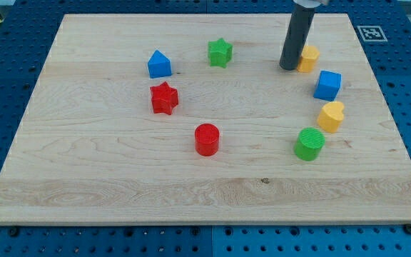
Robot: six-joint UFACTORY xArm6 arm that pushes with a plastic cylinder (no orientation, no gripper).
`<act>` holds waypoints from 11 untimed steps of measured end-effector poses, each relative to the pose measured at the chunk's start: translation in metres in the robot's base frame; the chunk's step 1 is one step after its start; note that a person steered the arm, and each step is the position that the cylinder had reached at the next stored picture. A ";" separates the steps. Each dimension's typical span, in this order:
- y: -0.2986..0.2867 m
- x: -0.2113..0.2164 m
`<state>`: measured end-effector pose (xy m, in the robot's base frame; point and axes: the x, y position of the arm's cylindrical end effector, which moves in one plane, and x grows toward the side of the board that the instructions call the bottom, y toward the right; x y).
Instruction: Move the yellow hexagon to the top of the blue cube
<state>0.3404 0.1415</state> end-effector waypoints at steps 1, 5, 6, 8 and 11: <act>-0.009 -0.012; 0.013 -0.015; 0.020 -0.015; 0.021 -0.014; 0.021 -0.008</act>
